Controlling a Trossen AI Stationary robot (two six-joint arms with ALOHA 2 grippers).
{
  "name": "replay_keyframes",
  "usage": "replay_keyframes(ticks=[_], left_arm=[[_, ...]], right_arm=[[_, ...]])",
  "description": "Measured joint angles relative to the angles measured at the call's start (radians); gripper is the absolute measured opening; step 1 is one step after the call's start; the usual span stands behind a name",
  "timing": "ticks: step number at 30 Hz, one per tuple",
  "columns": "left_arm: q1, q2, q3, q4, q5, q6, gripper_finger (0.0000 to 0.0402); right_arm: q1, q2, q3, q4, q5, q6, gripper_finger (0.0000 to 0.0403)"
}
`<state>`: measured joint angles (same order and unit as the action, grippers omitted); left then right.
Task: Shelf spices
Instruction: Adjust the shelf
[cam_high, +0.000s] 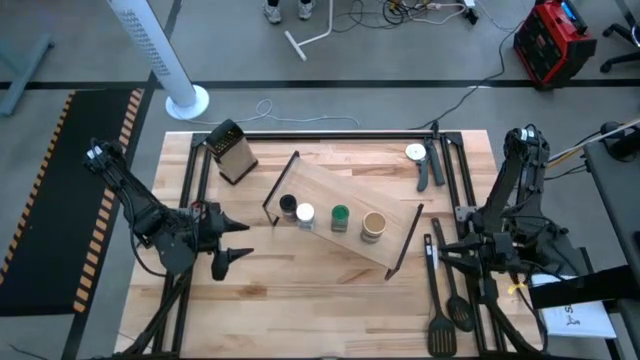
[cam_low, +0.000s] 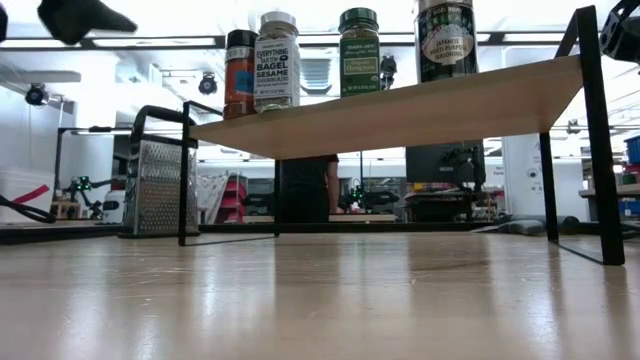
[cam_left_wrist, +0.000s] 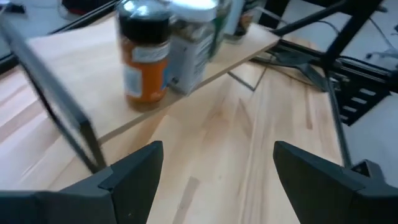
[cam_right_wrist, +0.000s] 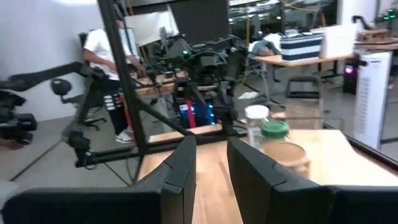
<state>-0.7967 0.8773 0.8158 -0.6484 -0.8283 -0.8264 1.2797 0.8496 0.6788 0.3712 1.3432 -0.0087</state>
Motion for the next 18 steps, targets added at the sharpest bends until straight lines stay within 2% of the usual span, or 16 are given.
replay_keyframes(ticks=[4,9,14,18], left_arm=[[0.000,0.039,0.070,0.001,0.009,0.065,0.0295],[0.000,0.083,0.151,0.001,0.019,0.141,0.0295],[0.000,0.120,0.220,0.001,0.019,0.194,0.0295],[0.000,0.143,0.255,0.017,0.027,0.236,0.0295]], right_arm=[[-0.014,0.037,0.076,-0.054,-0.035,-0.041,0.0073],[-0.039,0.083,0.211,-0.250,-0.059,-0.004,0.0073],[-0.108,0.164,0.389,-0.444,-0.217,0.047,0.0073],[-0.187,0.234,0.534,-0.546,-0.428,0.051,0.0073]])
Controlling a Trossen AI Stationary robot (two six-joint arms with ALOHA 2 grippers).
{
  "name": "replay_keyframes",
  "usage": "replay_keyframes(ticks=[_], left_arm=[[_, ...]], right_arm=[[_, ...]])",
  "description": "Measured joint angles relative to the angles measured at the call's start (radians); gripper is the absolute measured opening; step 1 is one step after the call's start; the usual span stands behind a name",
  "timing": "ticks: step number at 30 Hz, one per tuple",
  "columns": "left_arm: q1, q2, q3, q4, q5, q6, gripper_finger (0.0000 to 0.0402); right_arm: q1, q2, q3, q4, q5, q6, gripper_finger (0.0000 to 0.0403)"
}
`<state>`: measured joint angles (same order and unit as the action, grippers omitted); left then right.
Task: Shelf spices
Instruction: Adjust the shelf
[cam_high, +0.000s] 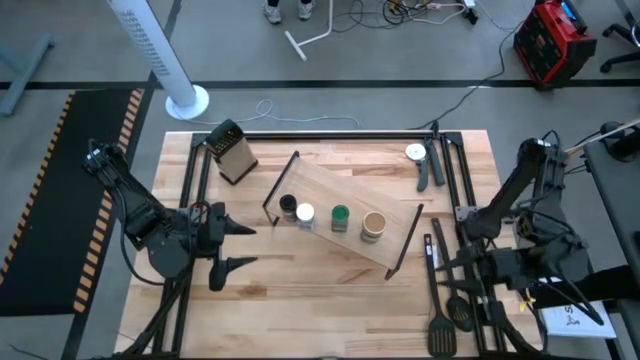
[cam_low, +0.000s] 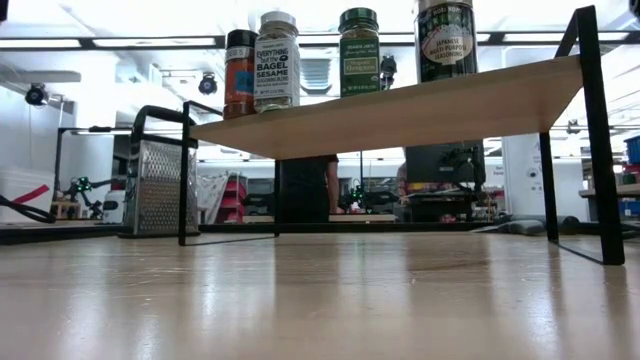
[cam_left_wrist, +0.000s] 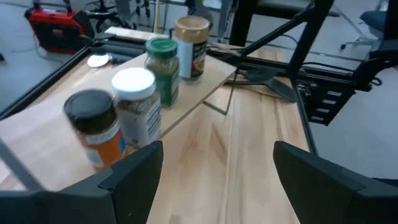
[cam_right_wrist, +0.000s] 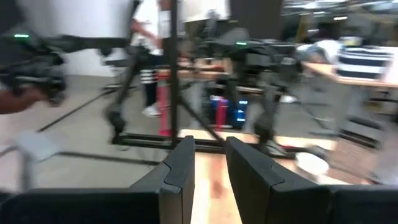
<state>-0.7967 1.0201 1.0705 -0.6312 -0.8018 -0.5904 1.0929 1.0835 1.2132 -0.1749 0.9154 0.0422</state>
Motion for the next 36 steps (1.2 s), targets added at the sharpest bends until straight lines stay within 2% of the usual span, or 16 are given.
replay_keyframes(ticks=[3,7,11,15,19,22,25,28,32,36], left_arm=[[0.000,0.015,0.010,0.058,0.030,0.054,0.0295],[0.000,0.025,0.008,0.216,0.129,0.180,0.0295],[0.002,0.026,0.006,0.339,0.225,0.301,0.0295],[0.009,0.026,0.006,0.401,0.290,0.360,0.0295],[0.017,0.026,0.003,0.380,0.294,0.353,0.0295],[0.035,0.026,0.001,0.330,0.286,0.315,0.0295],[0.054,0.026,-0.002,0.235,0.221,0.251,0.0295],[0.075,0.027,-0.021,0.108,0.164,0.151,0.0295],[0.088,0.020,-0.081,0.043,0.157,0.032,0.0295],[0.088,0.005,-0.144,0.001,0.158,-0.064,0.0295]], right_arm=[[-0.063,0.043,0.086,-0.066,-0.190,0.001,0.0073],[-0.145,0.084,0.151,-0.110,-0.457,-0.014,0.0073],[-0.223,0.097,0.168,-0.132,-0.622,-0.002,0.0073],[-0.299,0.099,0.167,-0.309,-0.605,0.140,0.0073],[-0.356,0.125,0.166,-0.525,-0.527,0.281,0.0073],[-0.367,0.139,0.166,-0.623,-0.487,0.333,0.0073],[-0.367,0.142,0.168,-0.738,-0.449,0.431,0.0073],[-0.367,0.144,0.168,-0.908,-0.412,0.613,0.0073],[-0.367,0.164,0.168,-1.137,-0.407,0.850,0.0073],[-0.367,0.181,0.168,-1.285,-0.419,0.994,0.0073]])
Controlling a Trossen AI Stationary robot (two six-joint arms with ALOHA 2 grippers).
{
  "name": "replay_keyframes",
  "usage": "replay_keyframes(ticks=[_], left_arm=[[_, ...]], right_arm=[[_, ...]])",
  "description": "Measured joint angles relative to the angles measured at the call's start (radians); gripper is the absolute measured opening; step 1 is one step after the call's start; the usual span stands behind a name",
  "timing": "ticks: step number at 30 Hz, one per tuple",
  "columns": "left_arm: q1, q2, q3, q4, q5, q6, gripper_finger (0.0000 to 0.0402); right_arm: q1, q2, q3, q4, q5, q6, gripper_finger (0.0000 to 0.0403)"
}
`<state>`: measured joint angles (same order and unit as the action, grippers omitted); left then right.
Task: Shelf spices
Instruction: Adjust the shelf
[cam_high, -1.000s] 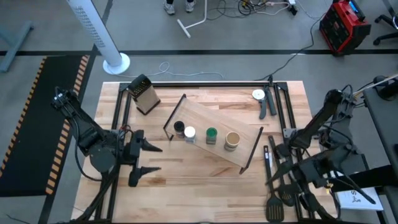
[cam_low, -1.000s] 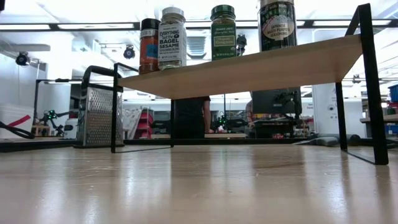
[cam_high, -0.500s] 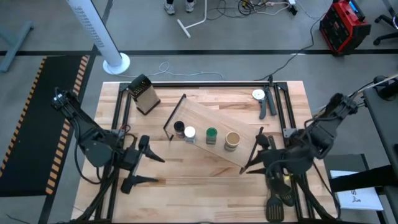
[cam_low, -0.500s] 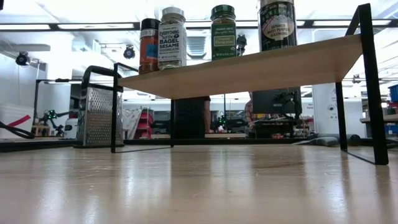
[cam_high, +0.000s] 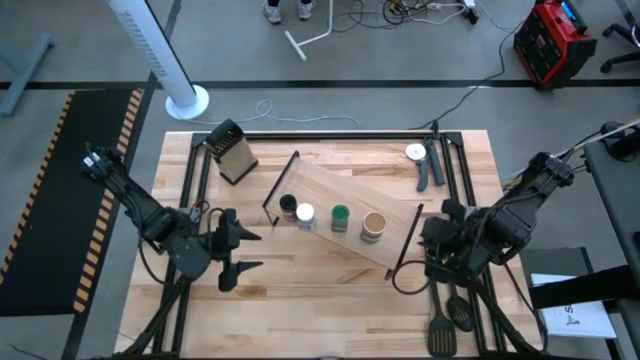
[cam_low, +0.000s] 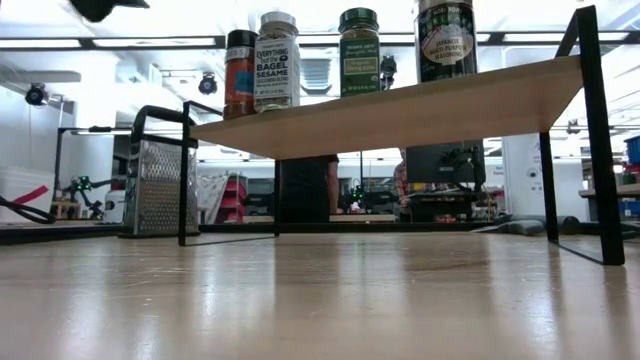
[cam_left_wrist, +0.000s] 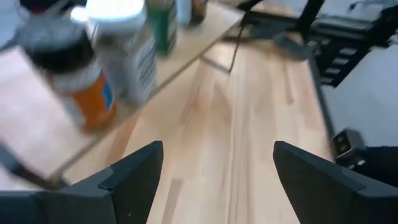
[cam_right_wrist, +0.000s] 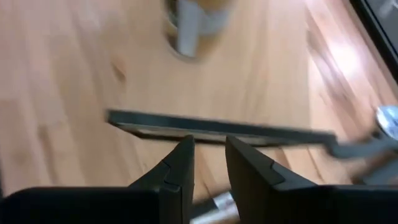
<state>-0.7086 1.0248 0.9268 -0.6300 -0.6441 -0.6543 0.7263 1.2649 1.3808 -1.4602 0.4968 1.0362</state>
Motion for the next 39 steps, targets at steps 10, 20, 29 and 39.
replay_keyframes(ticks=[10,20,29,39], left_arm=[[0.003,-0.093,-0.154,-0.045,-0.050,-0.161,0.0295],[0.023,-0.195,-0.268,-0.197,-0.094,-0.379,0.0295],[0.039,-0.221,-0.313,-0.208,-0.098,-0.411,0.0295],[0.158,-0.175,-0.314,-0.209,-0.117,-0.377,0.0295]], right_arm=[[-0.005,0.007,-0.019,-0.066,0.000,0.071,0.0073],[-0.007,-0.019,-0.140,-0.111,-0.008,0.217,0.0073],[-0.012,-0.071,-0.241,-0.110,-0.007,0.280,0.0073],[-0.041,-0.211,-0.400,-0.098,0.001,0.366,0.0073]])
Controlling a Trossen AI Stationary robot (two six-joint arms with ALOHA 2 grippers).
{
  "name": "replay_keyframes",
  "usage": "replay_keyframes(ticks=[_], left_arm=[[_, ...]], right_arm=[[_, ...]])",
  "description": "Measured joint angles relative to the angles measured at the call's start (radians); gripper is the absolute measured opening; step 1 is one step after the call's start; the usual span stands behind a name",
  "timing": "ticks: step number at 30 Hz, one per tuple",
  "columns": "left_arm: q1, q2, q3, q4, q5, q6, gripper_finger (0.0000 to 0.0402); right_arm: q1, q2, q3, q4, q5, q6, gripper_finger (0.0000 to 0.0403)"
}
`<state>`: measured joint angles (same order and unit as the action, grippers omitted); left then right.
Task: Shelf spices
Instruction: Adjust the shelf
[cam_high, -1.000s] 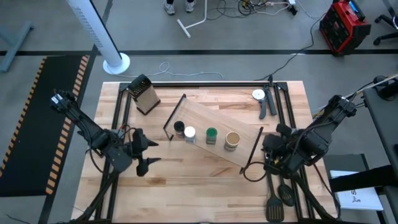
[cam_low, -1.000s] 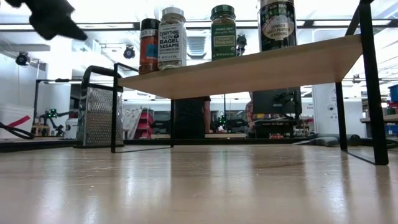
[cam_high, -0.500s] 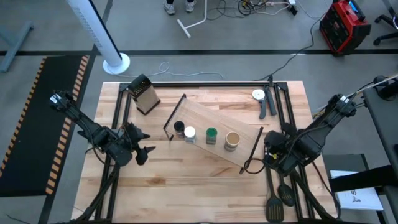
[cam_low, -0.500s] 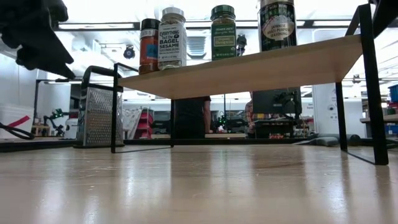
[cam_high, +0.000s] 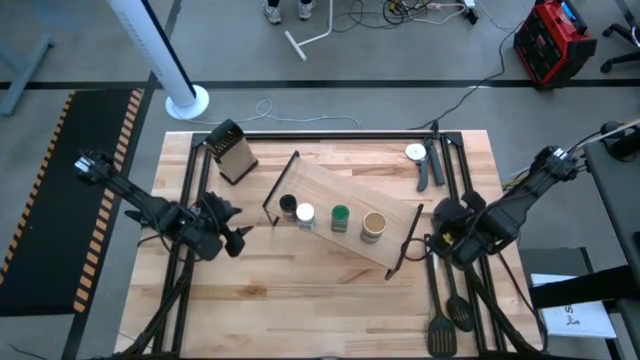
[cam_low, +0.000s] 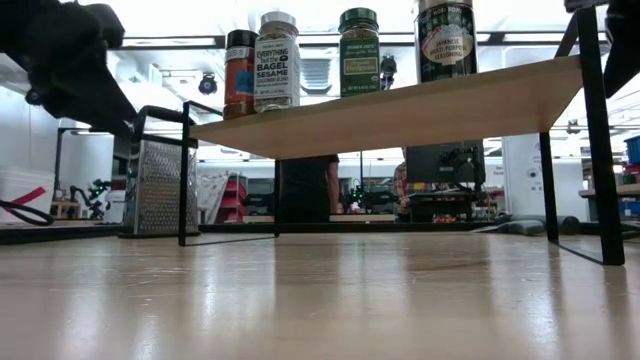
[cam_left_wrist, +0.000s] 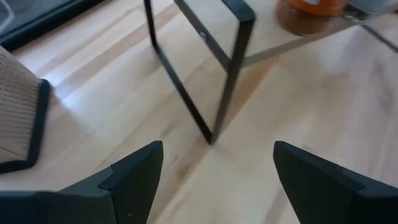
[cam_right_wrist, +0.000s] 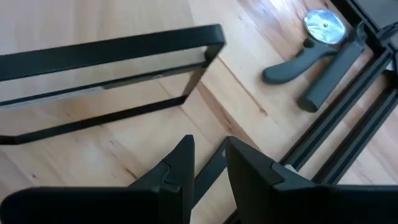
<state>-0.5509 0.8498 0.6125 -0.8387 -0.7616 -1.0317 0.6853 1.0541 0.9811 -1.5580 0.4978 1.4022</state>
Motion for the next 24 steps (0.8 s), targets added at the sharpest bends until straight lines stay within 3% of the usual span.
replay_keyframes(ticks=[6,13,24], left_arm=[[0.032,0.017,0.000,0.008,-0.004,0.098,0.0295],[0.032,0.020,0.000,0.035,-0.007,0.253,0.0295],[0.065,0.024,0.000,0.044,-0.007,0.317,0.0295]], right_arm=[[-0.011,-0.075,-0.059,0.040,0.001,-0.007,0.0073],[-0.065,-0.119,-0.088,0.162,0.003,-0.137,0.0073],[-0.161,-0.118,-0.115,0.184,0.008,-0.251,0.0073]])
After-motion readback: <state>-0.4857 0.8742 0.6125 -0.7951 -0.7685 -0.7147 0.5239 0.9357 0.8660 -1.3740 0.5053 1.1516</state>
